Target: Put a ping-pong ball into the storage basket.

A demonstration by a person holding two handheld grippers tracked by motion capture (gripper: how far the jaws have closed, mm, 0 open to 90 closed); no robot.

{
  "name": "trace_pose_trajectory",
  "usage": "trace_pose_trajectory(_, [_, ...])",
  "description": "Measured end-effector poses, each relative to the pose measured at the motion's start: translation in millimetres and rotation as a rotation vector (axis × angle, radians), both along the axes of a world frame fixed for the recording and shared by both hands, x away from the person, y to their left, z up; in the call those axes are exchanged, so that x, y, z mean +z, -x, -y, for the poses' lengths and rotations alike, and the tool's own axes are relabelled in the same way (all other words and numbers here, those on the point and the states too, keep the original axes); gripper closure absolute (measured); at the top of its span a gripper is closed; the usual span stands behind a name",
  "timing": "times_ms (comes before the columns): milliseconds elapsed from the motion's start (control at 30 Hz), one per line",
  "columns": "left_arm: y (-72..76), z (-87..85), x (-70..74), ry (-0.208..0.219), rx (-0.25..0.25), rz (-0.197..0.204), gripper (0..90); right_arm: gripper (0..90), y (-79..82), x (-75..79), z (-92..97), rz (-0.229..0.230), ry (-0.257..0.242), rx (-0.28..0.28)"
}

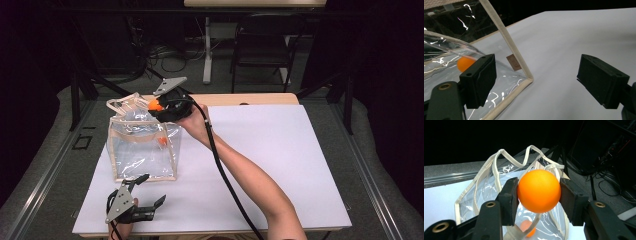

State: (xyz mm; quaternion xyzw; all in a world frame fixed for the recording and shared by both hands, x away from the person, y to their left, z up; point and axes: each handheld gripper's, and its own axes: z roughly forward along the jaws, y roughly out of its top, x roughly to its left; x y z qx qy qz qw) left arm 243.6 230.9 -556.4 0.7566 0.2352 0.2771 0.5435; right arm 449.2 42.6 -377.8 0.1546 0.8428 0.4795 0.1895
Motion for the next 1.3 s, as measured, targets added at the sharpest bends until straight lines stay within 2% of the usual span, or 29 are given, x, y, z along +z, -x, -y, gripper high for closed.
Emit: trace_pose_trajectory(1300, [0.3, 0.8, 0.5, 0.001, -0.001, 0.004, 15.7, 50.8, -0.1, -3.0, -22.8, -0.004, 0.005, 0.001])
